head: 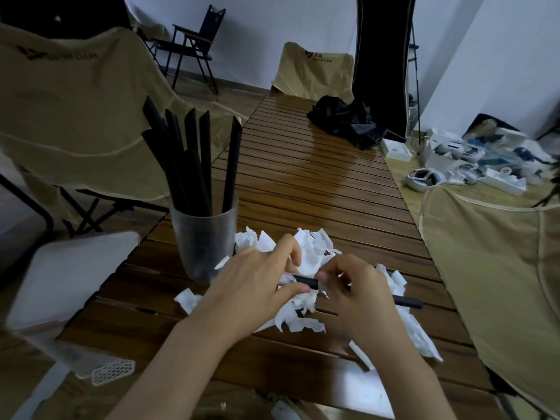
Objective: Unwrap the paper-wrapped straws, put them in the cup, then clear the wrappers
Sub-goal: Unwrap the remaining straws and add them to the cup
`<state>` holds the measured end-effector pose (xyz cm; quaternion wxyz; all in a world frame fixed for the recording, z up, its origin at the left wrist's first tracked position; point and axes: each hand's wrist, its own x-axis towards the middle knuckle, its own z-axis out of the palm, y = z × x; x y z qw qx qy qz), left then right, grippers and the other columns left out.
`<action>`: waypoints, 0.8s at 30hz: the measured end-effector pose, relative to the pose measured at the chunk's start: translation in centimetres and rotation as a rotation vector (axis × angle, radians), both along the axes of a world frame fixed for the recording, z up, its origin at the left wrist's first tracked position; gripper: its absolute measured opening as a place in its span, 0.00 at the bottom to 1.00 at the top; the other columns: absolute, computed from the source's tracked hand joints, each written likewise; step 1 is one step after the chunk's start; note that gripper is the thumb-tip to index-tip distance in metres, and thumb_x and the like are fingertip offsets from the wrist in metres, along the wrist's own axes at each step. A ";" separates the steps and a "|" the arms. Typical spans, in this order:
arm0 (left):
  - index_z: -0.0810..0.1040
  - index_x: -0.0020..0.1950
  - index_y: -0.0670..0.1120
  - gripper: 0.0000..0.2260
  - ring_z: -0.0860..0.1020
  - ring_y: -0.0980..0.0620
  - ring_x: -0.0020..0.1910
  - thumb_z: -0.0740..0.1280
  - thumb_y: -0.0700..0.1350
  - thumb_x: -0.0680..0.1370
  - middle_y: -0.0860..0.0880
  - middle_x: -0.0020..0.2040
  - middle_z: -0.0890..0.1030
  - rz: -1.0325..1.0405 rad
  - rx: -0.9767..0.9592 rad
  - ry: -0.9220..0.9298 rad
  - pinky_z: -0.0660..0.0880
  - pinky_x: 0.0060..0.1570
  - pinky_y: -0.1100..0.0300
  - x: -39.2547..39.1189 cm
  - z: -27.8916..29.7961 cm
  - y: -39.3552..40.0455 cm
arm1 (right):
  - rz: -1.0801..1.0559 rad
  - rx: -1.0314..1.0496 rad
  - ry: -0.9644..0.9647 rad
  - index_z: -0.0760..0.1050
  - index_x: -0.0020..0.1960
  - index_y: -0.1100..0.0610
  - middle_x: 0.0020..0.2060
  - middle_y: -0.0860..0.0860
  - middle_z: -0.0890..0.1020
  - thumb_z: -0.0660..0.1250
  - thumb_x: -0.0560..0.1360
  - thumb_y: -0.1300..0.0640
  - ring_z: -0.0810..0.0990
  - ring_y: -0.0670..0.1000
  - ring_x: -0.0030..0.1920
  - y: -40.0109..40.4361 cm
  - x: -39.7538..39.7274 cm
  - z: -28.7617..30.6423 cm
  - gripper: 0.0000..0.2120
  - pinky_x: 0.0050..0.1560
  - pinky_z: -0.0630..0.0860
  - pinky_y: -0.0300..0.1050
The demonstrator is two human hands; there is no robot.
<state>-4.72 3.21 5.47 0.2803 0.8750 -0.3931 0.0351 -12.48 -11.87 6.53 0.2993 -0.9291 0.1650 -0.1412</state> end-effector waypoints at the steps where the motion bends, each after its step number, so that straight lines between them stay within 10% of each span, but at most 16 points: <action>1: 0.67 0.58 0.62 0.13 0.74 0.61 0.50 0.63 0.63 0.76 0.61 0.50 0.80 -0.002 0.008 -0.013 0.74 0.47 0.63 0.1 -0.2 0.1 | 0.012 0.012 0.003 0.76 0.37 0.47 0.37 0.43 0.79 0.67 0.75 0.64 0.76 0.42 0.38 -0.1 0.0 0.0 0.13 0.34 0.68 0.29; 5: 0.79 0.57 0.60 0.13 0.75 0.59 0.46 0.60 0.60 0.78 0.59 0.46 0.82 -0.026 0.055 0.012 0.72 0.55 0.58 0.4 -0.8 -0.5 | -0.018 -0.039 -0.120 0.77 0.34 0.51 0.35 0.45 0.80 0.67 0.70 0.72 0.77 0.42 0.38 0.2 0.2 -0.5 0.16 0.38 0.70 0.29; 13: 0.77 0.45 0.60 0.09 0.73 0.59 0.31 0.59 0.57 0.80 0.57 0.31 0.74 0.053 -0.027 0.210 0.62 0.30 0.69 0.4 0.1 -0.9 | -0.016 -0.201 -0.534 0.77 0.35 0.58 0.34 0.45 0.76 0.69 0.68 0.76 0.72 0.46 0.38 0.5 0.1 0.2 0.13 0.39 0.66 0.28; 18: 0.77 0.56 0.58 0.13 0.77 0.58 0.37 0.55 0.59 0.80 0.59 0.38 0.77 0.152 -0.012 0.111 0.67 0.34 0.69 0.9 -0.3 -0.2 | 0.114 -0.257 -0.416 0.79 0.37 0.53 0.34 0.42 0.77 0.72 0.70 0.67 0.71 0.46 0.39 0.0 0.3 -0.6 0.10 0.40 0.69 0.43; 24: 0.74 0.55 0.57 0.11 0.76 0.58 0.35 0.55 0.57 0.81 0.58 0.36 0.75 0.163 -0.039 0.191 0.65 0.32 0.67 0.8 -0.3 -0.4 | 0.189 -0.313 -0.276 0.79 0.35 0.56 0.34 0.44 0.78 0.73 0.65 0.73 0.73 0.46 0.35 -1.1 0.7 -1.7 0.13 0.37 0.67 0.34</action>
